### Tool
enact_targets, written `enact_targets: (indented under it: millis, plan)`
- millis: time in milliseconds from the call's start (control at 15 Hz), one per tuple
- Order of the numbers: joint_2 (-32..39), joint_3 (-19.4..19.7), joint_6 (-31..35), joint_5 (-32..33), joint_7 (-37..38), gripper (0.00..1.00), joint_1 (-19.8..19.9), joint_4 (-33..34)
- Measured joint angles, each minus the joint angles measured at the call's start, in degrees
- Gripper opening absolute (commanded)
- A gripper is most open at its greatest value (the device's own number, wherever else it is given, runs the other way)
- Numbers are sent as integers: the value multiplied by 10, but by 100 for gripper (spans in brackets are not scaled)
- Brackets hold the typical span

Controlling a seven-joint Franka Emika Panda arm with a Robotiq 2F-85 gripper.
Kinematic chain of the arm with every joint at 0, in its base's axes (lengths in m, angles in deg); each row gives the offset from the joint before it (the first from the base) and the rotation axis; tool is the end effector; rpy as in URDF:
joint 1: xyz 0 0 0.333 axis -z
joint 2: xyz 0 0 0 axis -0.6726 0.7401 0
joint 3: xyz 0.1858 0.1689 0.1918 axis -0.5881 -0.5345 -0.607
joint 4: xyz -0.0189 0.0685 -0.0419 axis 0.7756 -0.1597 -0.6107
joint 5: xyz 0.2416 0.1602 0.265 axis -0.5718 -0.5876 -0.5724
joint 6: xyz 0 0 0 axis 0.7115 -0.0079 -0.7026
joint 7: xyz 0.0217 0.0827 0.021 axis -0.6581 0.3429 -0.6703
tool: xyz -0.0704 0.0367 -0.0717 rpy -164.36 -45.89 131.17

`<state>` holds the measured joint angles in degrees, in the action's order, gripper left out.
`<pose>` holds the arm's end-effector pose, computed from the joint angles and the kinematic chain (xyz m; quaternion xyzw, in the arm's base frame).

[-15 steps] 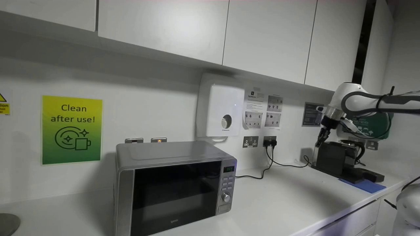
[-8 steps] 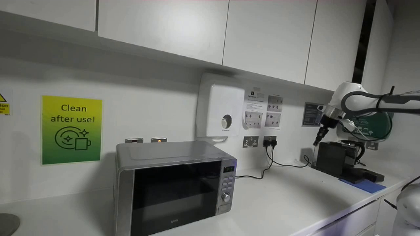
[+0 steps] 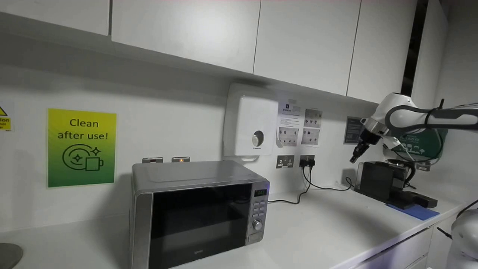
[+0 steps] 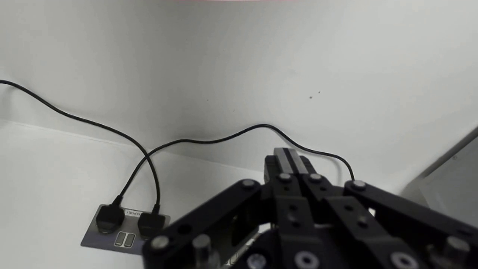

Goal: Press the switches on the bottom left socket.

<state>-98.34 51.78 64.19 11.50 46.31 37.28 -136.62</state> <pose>0.3460 0.0177 0.6052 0.9678 0.1198 0.2212 0.0085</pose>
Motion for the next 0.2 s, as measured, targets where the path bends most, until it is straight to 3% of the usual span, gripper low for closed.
enact_targets:
  millis: [200]
  plan:
    - [0, 0, 0, -1, 1, 1, 0, 0]
